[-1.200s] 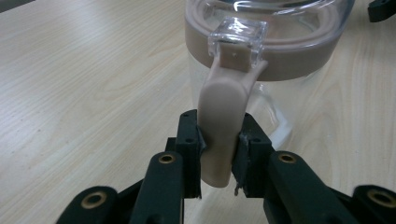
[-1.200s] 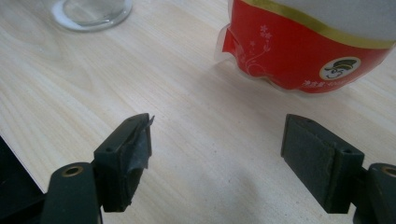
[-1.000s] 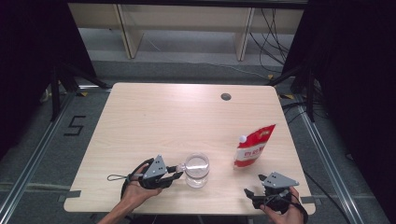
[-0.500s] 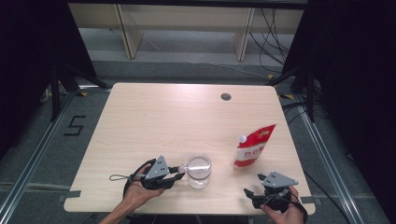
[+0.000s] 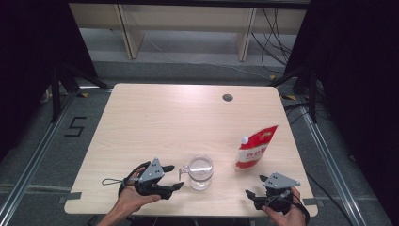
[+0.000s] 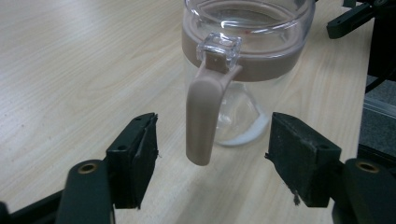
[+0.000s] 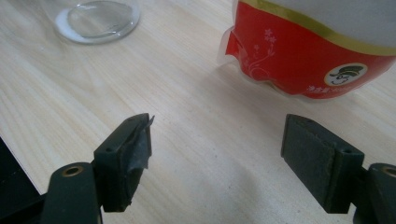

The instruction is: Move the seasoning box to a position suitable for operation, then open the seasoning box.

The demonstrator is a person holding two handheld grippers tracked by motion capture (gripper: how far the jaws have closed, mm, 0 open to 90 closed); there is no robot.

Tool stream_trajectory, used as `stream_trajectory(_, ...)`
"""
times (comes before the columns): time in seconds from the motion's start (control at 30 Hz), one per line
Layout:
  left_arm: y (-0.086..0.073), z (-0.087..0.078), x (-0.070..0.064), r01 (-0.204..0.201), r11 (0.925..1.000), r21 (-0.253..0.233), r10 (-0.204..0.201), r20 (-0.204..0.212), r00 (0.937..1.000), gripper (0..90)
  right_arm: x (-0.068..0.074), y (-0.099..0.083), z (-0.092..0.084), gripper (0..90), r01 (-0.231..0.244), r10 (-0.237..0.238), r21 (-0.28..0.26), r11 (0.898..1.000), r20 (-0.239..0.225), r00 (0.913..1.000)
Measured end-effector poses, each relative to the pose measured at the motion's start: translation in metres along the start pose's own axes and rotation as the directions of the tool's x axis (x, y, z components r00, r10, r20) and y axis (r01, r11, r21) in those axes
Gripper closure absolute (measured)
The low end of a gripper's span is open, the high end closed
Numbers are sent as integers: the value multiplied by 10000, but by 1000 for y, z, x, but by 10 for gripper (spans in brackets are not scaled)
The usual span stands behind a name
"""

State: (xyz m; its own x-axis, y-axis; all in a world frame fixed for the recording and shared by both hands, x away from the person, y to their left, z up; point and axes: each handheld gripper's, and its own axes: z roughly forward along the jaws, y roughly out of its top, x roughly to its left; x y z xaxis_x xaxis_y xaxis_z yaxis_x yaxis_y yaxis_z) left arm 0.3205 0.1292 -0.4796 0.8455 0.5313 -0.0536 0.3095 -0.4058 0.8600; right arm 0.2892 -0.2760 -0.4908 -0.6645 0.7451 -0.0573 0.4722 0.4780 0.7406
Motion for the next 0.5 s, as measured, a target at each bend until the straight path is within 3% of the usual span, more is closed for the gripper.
stream_trajectory(0.07, 1, -3, -1, 133, 9999, 54, -133, 69, 9999, 304, 0, 0, 0, 254, -21, 21, 0, 10000, -29, 10000)
stream_trajectory(0.13, 3, -4, -1, 19, 10000, -22, -19, -13, 10000, 284, 0, 0, 0, 254, -7, 7, 28, 10000, -57, 10000)
stream_trajectory(0.27, 6, -7, -4, 372, 9993, -96, -372, 16, 9993, 270, 0, 1, 1, 254, 235, -235, -95, 9997, 58, 9997)
stream_trajectory(0.3, 7, -8, -4, 283, 9996, -89, -283, -48, 9996, 270, 0, 1, 1, 254, 135, -135, -11, 9999, -96, 9999)
stream_trajectory(0.33, 10, -10, -5, 146, 9997, -216, -149, -122, 9998, 279, 0, 1, 2, 252, 275, -275, -41, 9996, -67, 9996)
stream_trajectory(0.4, 10, -11, -6, 335, 9988, -350, -338, -75, 9994, 308, 0, 2, 2, 242, 249, -248, 32, 9997, -116, 9996)
stream_trajectory(0.43, 12, -12, -6, 324, 9987, -400, -331, -172, 9993, 322, -1, 2, 2, 227, 557, -557, -84, 9984, -52, 9984)
stream_trajectory(0.5, 14, -15, -6, 404, 9969, -678, -417, -181, 9990, 372, 0, 2, -1, 218, 442, -439, -214, 9988, 130, 9990)
